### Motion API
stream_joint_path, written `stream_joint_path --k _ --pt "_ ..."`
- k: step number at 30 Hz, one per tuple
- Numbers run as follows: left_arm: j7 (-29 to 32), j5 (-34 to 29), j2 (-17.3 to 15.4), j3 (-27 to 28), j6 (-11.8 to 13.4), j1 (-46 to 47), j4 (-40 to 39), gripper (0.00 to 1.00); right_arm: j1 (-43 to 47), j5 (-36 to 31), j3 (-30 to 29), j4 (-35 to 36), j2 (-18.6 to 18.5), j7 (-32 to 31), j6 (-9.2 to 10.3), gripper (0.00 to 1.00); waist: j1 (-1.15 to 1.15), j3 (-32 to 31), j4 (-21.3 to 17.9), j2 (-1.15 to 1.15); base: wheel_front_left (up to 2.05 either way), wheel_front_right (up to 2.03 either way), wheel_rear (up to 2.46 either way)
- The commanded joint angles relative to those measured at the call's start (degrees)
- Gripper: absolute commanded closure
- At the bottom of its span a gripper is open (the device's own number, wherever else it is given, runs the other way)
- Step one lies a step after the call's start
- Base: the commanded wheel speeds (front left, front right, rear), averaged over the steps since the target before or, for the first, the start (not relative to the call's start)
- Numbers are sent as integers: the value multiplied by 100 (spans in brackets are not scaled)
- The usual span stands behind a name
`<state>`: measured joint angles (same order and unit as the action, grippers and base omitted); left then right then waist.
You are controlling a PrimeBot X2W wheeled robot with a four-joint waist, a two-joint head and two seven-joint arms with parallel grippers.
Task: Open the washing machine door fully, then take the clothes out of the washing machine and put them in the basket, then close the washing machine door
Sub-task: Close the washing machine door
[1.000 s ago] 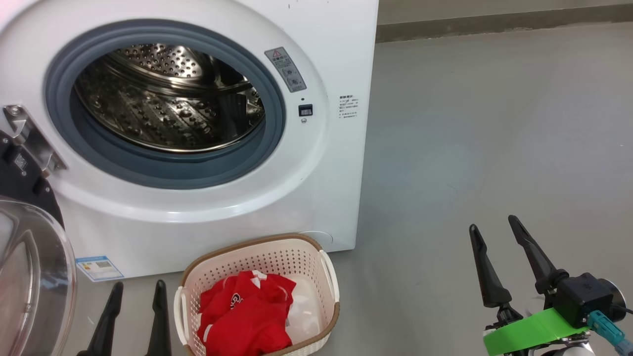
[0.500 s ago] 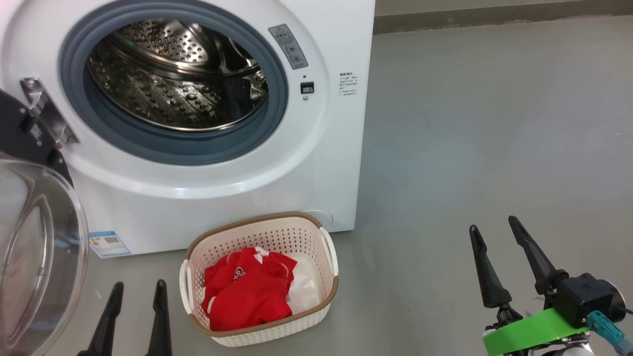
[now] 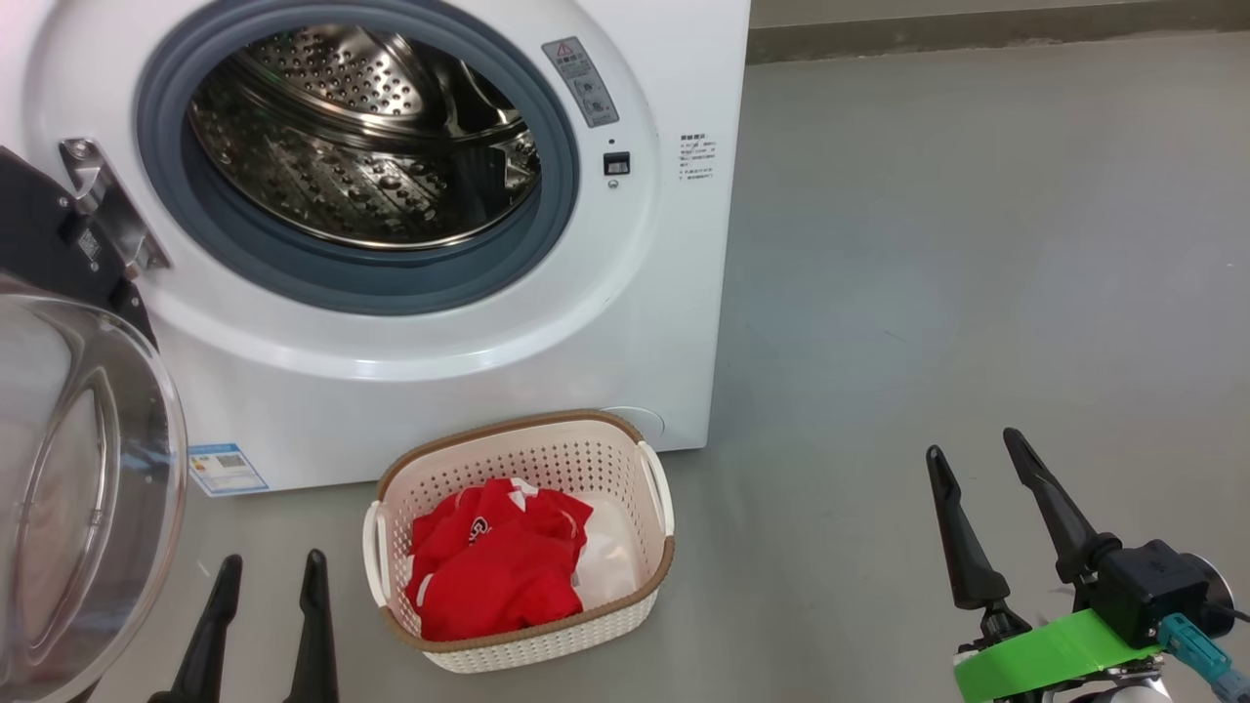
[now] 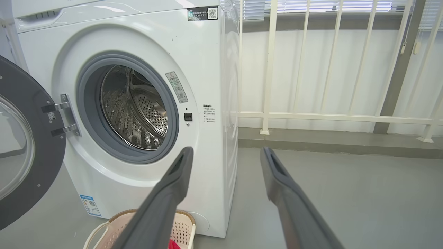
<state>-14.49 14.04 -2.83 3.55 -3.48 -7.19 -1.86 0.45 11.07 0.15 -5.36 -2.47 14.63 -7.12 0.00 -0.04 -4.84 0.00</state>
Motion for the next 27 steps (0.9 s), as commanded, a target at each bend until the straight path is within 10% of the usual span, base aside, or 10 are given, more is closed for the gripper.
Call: stream_joint_path --k 1,27 --pt "-51 -46 -22 185 31 175 -180 0 -113 61 108 128 -41 37 -36 0 0 -5 11 0 0 0 0" --pt "-41 -187 -31 123 291 1 -396 0 -70 78 475 114 -41 37 -36 0 0 -318 1360 0 0 0 0"
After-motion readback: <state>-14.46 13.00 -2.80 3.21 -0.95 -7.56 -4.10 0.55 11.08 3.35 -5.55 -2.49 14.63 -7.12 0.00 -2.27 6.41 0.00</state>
